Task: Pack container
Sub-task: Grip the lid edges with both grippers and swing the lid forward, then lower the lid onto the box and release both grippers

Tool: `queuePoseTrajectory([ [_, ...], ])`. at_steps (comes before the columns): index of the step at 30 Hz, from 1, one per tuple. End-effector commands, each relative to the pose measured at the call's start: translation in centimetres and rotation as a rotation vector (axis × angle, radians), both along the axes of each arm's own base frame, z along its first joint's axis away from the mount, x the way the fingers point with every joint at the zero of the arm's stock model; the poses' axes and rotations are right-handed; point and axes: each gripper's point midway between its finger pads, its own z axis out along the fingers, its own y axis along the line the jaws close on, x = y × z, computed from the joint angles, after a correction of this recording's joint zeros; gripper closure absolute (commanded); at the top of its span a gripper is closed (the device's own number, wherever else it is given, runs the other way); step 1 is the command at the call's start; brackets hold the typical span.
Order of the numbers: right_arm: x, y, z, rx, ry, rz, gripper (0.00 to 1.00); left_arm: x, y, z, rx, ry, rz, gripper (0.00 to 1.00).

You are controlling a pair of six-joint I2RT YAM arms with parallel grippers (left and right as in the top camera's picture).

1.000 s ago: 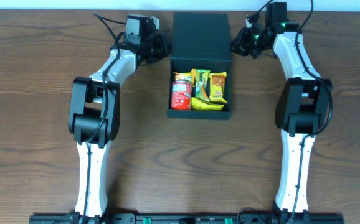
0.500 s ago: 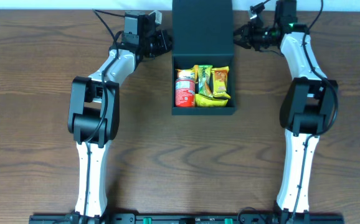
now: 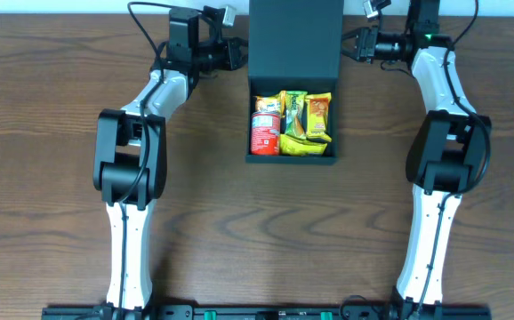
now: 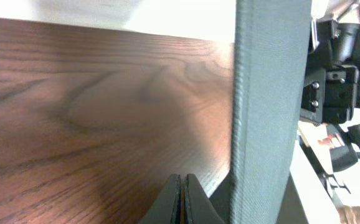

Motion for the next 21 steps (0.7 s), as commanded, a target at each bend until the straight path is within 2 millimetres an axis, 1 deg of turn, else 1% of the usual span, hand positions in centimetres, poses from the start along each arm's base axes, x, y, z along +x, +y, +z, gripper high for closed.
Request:
queuePoseTrajectory([
  [1,-1.6,0.2,1.5,0.141,0.005,0.101,0.98,-1.1,-0.6,0.8,-0.039,-0.053,-0.107,0.95],
  [6,-1.6,-0.1,1.6,0.169,0.127,0.090,0.97,-2.2,-1.1,1.9,-0.073,-0.115,-0.194,0.95],
  [11,-1.4,-1.4,1.6,0.194,0.267,0.056,0.97,-3.5,-1.4,2.6,-0.114,-0.128,-0.278,0.95],
  [16,-1.7,-1.8,1.3,0.227,0.449,0.032,0.98,-6.1,-1.9,3.7,-0.192,-0.113,-0.424,0.94],
  [18,-2.1,-1.7,1.0,0.231,0.479,0.029,0.98,-6.7,-1.9,3.9,-0.212,-0.089,-0.452,0.94],
  [21,-2.6,-1.7,0.1,0.201,0.465,0.011,0.99,-6.8,-1.9,3.9,-0.221,-0.045,-0.447,0.94],
])
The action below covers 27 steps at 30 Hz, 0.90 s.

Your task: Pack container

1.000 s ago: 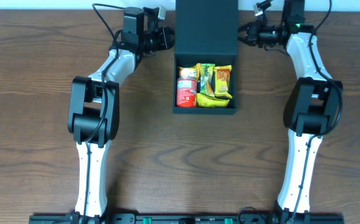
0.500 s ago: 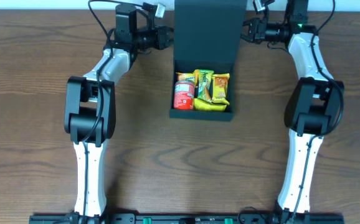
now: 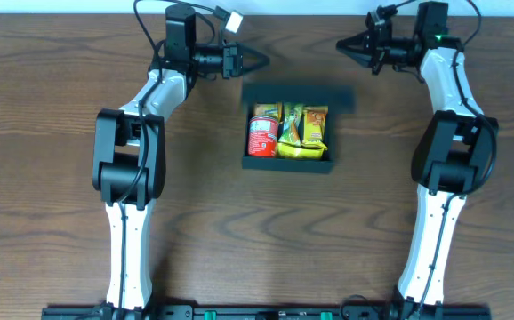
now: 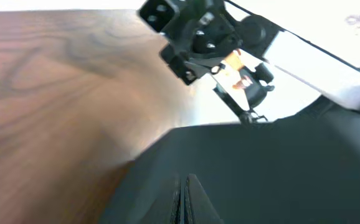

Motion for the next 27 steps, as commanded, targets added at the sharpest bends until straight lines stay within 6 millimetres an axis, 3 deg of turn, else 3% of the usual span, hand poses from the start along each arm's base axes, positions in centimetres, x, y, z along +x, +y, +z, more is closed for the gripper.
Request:
queuePoseTrajectory([
  [1,-0.1,-0.4,-1.8,-0.045,-0.055,-0.014,0.99,-0.5,-0.1,0.0,-0.018,0.033,-0.041,0.95],
  [3,0.4,-0.6,-3.1,-0.136,-0.121,-0.037,0.98,0.8,0.0,-0.6,0.015,0.041,0.039,0.95],
  [6,1.8,-1.6,-6.1,-0.351,-0.215,-0.082,0.98,4.6,0.8,-2.4,0.116,0.032,0.267,0.95],
  [10,3.6,-3.8,-11.1,-0.747,-0.288,-0.120,0.98,8.9,3.3,-6.7,0.359,0.027,0.611,0.94],
  [13,4.3,-5.8,-13.6,-1.007,-0.316,-0.119,0.99,9.2,4.6,-9.6,0.558,-0.017,0.711,0.94],
  [15,4.6,-7.1,-14.3,-1.154,-0.331,-0.118,0.99,8.8,5.1,-10.5,0.655,-0.035,0.720,0.95],
  [17,5.1,-9.0,-14.0,-1.318,-0.357,-0.126,0.98,8.4,7.0,-10.7,0.815,-0.041,0.794,0.95],
  [20,5.9,-11.6,-11.5,-1.481,-0.410,-0.162,0.99,8.4,10.0,-8.3,0.996,-0.131,0.906,0.94],
  [24,6.4,-12.7,-6.5,-1.555,-0.533,-0.172,0.98,8.1,12.0,-2.0,1.076,-0.262,0.984,0.95],
  [27,5.4,-13.0,-2.1,-1.582,-0.558,-0.199,0.98,6.8,12.9,3.6,1.047,-0.302,1.006,0.94],
])
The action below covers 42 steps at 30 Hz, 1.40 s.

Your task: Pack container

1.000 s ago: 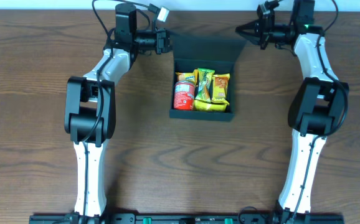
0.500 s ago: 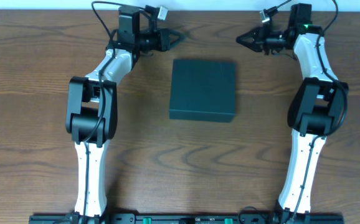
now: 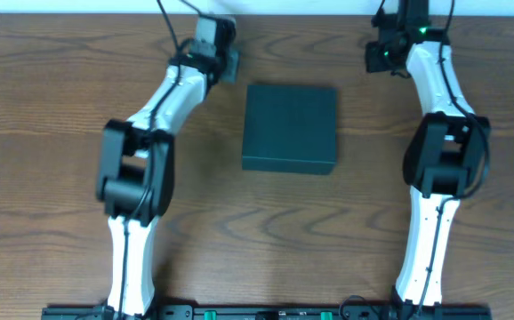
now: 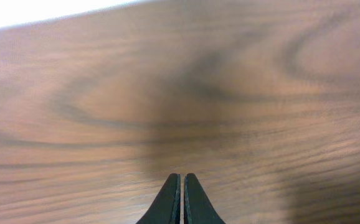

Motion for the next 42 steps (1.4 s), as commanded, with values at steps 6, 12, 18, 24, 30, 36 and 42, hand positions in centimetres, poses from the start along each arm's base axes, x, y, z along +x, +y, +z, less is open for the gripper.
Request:
queuePoseTrajectory([
  [6,-3.7,-0.8,17.9,-0.130,-0.209,0.035,0.98,-5.7,3.5,20.1,0.125,-0.253,-0.074,0.94],
  [12,-9.5,-0.1,28.8,-0.148,-0.353,0.050,0.98,-13.8,4.7,30.7,0.101,-0.417,-0.132,0.94],
  [18,-17.0,0.5,36.0,-0.164,-0.438,0.064,0.98,-23.4,7.0,35.3,0.131,-0.456,-0.160,0.93],
  [24,-25.4,1.1,41.8,-0.165,-0.548,0.067,0.98,-32.9,9.6,37.9,0.124,-0.512,-0.148,0.93],
  [30,-32.2,1.4,44.0,-0.129,-0.647,0.026,0.98,-40.0,11.6,39.1,0.083,-0.632,-0.114,0.92],
  [36,-35.1,2.4,39.7,-0.059,-0.655,0.033,0.98,-41.4,12.9,33.7,0.036,-0.550,-0.020,0.92],
  [42,-34.9,2.7,32.0,0.033,-0.672,-0.032,0.98,-38.6,12.6,26.4,0.001,-0.435,0.042,0.92],
])
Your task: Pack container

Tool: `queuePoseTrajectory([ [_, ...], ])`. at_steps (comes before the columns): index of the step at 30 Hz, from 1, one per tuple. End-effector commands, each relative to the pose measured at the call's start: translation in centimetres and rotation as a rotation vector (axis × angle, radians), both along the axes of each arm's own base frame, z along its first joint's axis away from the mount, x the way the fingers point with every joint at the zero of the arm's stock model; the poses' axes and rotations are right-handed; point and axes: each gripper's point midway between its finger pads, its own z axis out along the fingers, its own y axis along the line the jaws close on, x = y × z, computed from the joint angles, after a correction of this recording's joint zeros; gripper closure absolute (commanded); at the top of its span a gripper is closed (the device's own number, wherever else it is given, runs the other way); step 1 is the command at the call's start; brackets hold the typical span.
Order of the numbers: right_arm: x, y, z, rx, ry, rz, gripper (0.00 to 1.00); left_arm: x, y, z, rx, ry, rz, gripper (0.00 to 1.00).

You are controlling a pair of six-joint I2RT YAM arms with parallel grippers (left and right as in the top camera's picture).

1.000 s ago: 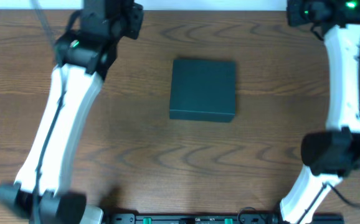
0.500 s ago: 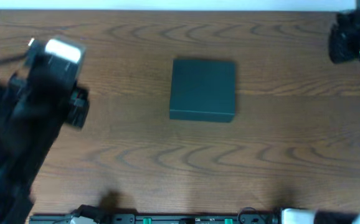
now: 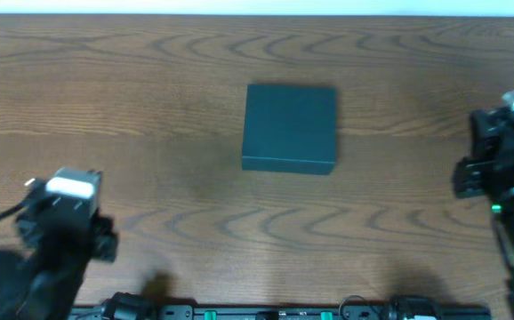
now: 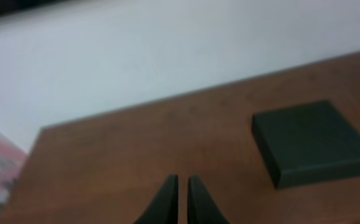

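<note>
The dark green box [image 3: 290, 125] lies in the middle of the wooden table with its lid down, so its contents are hidden. In the left wrist view the same box [image 4: 314, 142] shows at the right, well ahead of my left gripper [image 4: 183, 182]. That gripper is shut, with only a sliver between its tips and nothing in it. It is held high above the table near the front left. My left arm [image 3: 61, 222] is folded at the front left corner. My right arm [image 3: 501, 169] stands at the right edge, its fingers not discernible.
Bare wooden tabletop [image 3: 150, 107] surrounds the box on all sides. A white wall [image 4: 167, 56] rises beyond the table's far edge. The rail of the arm bases [image 3: 266, 311] runs along the front edge.
Both arms have left the far side of the table. The left is now folded at the front left and the right at the right edge. The box stays closed where it was.
The box stood open with snacks and a can inside, its lid upright between both grippers. Then the lid was partway down. By the last earlier moment it was closed, with both arms still at the far edge. Now both arms are drawn back.
</note>
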Motion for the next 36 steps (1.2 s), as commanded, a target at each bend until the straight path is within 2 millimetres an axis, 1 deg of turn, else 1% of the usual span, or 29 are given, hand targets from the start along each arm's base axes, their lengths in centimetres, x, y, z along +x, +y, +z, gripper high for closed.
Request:
queuePoseTrajectory([
  [1,0.3,0.9,-4.8,0.111,0.036,0.014,0.98,1.7,0.0,-3.7,-0.059,0.058,0.053,0.92],
  [3,1.1,1.5,-7.4,0.147,0.017,0.038,0.98,2.9,-0.3,-5.7,-0.063,0.079,0.058,0.92],
  [5,2.2,1.4,-9.9,0.165,-0.002,0.032,0.98,4.1,-0.7,-7.5,-0.071,0.083,0.061,0.93],
  [8,3.5,1.4,-12.1,0.185,-0.032,0.028,0.98,5.8,-1.5,-9.4,-0.108,0.065,0.046,0.94],
  [10,4.4,1.4,-14.0,0.186,-0.064,0.033,0.98,7.3,-2.7,-11.7,-0.148,0.040,0.014,0.94],
  [13,4.8,1.7,-15.8,0.157,-0.095,0.052,0.98,8.5,-3.8,-14.4,-0.170,0.007,-0.013,0.94],
  [16,4.9,2.0,-17.5,0.115,-0.112,0.075,0.98,9.0,-5.5,-16.4,-0.181,-0.046,-0.060,0.94],
  [19,4.9,2.5,-18.5,0.112,-0.132,0.096,0.98,8.6,-6.8,-18.5,-0.117,-0.064,-0.085,0.94],
  [22,4.7,3.6,-19.3,0.104,-0.147,0.134,0.98,7.7,-8.0,-19.9,-0.043,-0.060,-0.097,0.94],
  [24,4.5,4.4,-19.8,0.072,-0.154,0.169,0.98,7.0,-8.8,-20.1,-0.002,-0.068,-0.106,0.94],
  [26,4.2,5.2,-20.7,0.049,-0.164,0.203,0.98,6.0,-9.3,-20.1,0.071,-0.090,-0.083,0.94],
  [28,4.0,5.6,-21.3,0.050,-0.160,0.215,0.98,5.2,-9.8,-20.0,0.114,-0.106,-0.084,0.94],
  [31,3.6,6.0,-22.5,0.036,-0.159,0.235,0.98,3.8,-11.6,-20.2,0.169,-0.129,-0.157,0.94],
  [34,3.1,6.2,-23.5,0.035,-0.161,0.246,0.98,2.9,-12.9,-20.9,0.192,-0.149,-0.226,0.94],
  [36,2.7,6.1,-24.2,0.035,-0.172,0.245,0.98,2.8,-13.2,-21.7,0.172,-0.169,-0.236,0.94],
])
